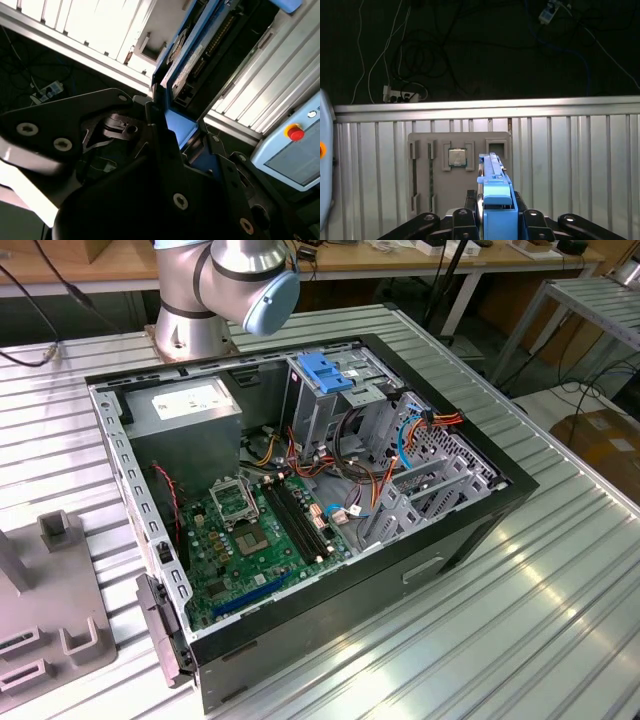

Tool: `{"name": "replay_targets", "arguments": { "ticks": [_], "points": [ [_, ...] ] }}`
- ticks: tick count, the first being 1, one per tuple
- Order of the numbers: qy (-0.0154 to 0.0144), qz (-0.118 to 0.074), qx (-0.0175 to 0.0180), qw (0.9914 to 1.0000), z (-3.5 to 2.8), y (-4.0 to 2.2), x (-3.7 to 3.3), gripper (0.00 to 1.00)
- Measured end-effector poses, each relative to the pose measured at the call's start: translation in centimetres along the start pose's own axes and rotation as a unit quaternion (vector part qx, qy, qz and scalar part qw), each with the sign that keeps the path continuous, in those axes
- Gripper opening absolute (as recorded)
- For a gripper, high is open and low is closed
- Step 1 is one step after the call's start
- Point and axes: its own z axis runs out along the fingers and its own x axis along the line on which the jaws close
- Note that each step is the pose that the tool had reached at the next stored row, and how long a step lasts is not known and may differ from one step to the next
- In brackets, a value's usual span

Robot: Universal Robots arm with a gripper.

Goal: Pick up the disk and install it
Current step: 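Pick up the disk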

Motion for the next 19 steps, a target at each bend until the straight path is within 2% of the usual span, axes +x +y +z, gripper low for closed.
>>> {"name": "replay_targets", "arguments": {
  "ticks": [3,5,6,7,8,9,12,19],
  "points": [
    [-0.0001,0.0,0.0001,1.0,-0.26,0.01,0.01,0.37],
    [-0.0023,0.0,-0.0001,1.0,-0.39,0.0,0.02,0.37],
    [-0.005,0.0,-0.0002,0.99999,-0.45,0.0,0.02,0.37],
    [-0.0107,0.0,-0.0004,0.99994,-0.53,0.0,0.03,0.37],
    [-0.0149,0.0,-0.0007,0.99989,-0.58,0.0,0.03,0.37],
    [-0.0208,0.0,-0.001,0.99978,-0.88,0.01,0.04,0.37],
    [-0.0218,0.0,-0.0009,0.99976,-1.66,0.01,0.09,0.37],
    [-0.0218,0.0,-0.001,0.99976,-2.58,0.01,0.14,0.37]
  ]
}}
